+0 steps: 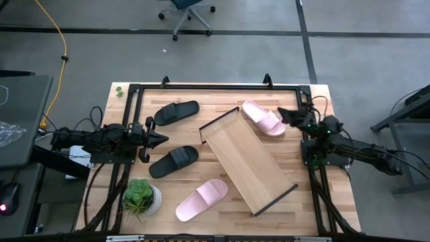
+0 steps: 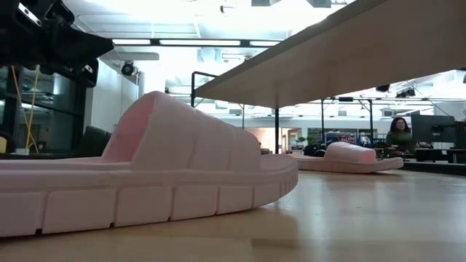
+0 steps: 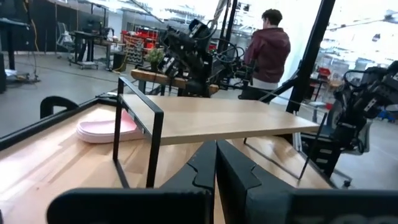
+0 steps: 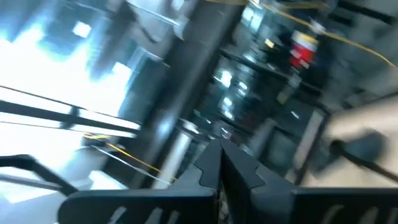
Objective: Pick and place slides into the shelf
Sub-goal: Put the bottom pink slide on the shelf
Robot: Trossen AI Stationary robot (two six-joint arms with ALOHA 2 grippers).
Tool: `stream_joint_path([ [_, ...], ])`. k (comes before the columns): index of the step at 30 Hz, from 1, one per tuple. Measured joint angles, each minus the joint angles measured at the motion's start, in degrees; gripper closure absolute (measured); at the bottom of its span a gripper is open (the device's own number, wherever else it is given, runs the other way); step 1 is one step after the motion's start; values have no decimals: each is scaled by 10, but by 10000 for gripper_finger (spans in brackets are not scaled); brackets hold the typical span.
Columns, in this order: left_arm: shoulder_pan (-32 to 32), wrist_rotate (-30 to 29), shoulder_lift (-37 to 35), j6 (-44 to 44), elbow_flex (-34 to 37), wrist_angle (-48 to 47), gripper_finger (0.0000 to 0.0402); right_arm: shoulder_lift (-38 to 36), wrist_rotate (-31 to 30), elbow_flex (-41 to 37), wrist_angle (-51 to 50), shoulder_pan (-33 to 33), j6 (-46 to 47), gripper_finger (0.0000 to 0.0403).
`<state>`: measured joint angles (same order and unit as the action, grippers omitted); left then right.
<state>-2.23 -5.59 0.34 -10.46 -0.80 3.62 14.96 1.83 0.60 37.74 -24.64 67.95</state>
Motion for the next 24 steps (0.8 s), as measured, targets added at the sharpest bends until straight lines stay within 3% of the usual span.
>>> stream_joint_path([
  [16,0,0,0,-5,0,105,401,0,1,100,16,0,-129,402],
  [24,0,-19,0,-5,0,105,401,0,3,174,-57,0,-185,402],
])
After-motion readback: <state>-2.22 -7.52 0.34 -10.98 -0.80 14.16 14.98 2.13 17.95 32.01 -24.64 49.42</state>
